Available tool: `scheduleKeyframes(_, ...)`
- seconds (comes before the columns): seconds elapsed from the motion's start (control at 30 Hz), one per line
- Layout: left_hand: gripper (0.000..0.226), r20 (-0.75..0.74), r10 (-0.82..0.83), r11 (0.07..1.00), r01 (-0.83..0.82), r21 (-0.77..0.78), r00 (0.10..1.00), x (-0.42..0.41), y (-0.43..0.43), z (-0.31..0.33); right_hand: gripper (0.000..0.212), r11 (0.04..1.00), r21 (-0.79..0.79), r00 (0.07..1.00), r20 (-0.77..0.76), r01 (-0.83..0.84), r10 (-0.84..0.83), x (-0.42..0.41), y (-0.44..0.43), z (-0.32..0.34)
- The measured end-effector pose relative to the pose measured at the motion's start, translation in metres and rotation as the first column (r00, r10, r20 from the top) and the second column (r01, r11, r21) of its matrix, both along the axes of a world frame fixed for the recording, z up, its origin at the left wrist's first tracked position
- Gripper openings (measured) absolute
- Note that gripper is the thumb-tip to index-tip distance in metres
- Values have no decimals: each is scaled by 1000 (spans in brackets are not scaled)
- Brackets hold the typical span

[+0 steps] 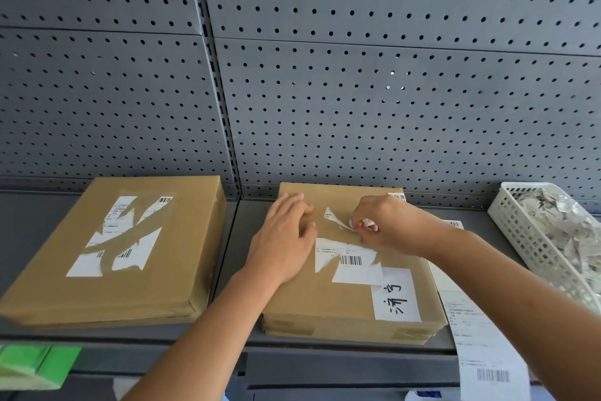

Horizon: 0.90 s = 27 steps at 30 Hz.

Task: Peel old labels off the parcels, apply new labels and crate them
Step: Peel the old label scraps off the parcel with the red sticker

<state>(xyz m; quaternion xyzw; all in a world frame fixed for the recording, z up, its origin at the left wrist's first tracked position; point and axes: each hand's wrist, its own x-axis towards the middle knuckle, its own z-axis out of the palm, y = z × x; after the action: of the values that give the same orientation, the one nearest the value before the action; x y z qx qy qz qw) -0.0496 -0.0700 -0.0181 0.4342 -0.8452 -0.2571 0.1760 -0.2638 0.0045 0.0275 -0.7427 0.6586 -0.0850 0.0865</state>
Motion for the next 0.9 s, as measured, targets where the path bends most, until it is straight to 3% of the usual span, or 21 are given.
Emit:
scheduleKeyframes(0.23,38,2,3,1000,-3,0,1000,0,0,0,11,999,52,994,-108,-5,10,5,-8,-3)
scheduleKeyframes(0.43,38,-7,5,1000,-5,7,1000,0,0,0,7,999,-9,998,-23,53,-53,6,-5,-8)
scheduleKeyframes(0.57,37,-5,5,1000,-5,10,1000,1,-1,-1,6,991,-92,989,121,97,-85,2,-7,-10)
scheduleKeyframes(0.7,37,-6,5,1000,-5,8,1000,0,-1,-1,7,992,-73,975,203,102,-86,-2,0,-7)
scheduleKeyframes(0.9,35,-11,8,1000,-8,16,1000,0,-1,-1,7,997,-45,984,170,65,-57,-1,4,-8)
